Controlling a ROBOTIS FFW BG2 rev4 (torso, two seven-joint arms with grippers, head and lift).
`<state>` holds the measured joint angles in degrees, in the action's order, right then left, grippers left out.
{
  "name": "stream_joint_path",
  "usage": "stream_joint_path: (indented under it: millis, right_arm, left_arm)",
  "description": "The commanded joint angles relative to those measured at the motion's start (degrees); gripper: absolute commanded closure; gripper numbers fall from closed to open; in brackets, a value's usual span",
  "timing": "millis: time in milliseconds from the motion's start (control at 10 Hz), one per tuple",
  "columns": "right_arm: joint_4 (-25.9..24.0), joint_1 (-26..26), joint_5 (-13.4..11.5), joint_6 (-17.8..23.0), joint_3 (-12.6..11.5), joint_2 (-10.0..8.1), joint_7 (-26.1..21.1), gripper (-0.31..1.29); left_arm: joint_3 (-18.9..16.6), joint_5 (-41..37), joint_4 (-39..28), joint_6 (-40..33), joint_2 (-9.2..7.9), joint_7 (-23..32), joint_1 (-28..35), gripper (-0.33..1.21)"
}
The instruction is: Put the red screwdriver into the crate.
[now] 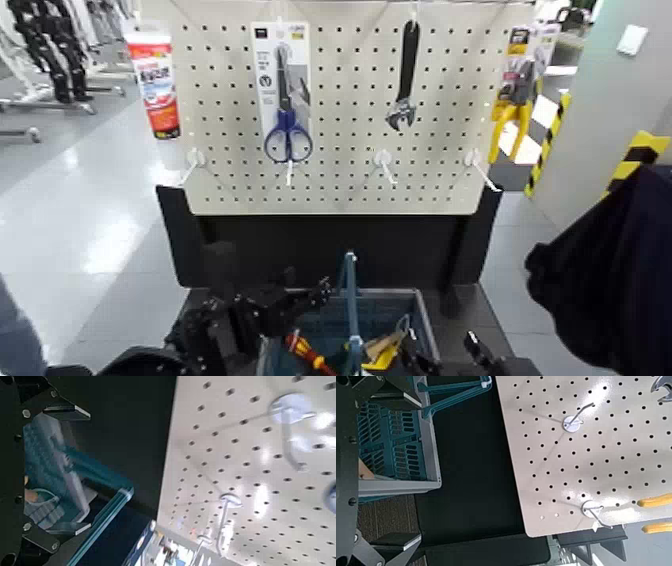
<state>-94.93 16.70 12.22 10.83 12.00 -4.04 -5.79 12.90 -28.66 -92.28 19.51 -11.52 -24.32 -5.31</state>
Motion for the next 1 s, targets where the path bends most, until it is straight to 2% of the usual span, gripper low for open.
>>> stream_joint_path:
  millis: [100,300,700,900,1000]
  right_arm:
    - [-0.17,0.09,0.0,-0.11,-0.14,0.0,-0.01,0.14]
    - [-0.34,0.18,0.0,-0.11,-0.22,0.09,0.08,0.14]
    - [-0.69,0.44,-0.09,-0.02,-0.66,0.18,0.43,0.14]
    - [-0.96,0.53,-0.35,0.16,-0.66,0.18,0.43,0.14]
    - [-0.96,0.62,-0.26,0.16,-0.75,0.18,0.43,0.14]
  left_arm:
    - [-3.06,5.81,-5.89,-4.57,0.1,3.13,4.17,0.31]
    - [-5.17,11.78,-9.32,-8.97,0.98,7.27,8.21,0.31]
    - [-8.24,21.28,-9.76,-18.81,4.14,14.21,15.95,0.31]
    - [-7.54,23.65,-9.41,-23.2,4.14,20.8,19.2,0.31]
    - [-7.54,24.35,-9.41,-24.87,4.14,22.12,20.25,0.31]
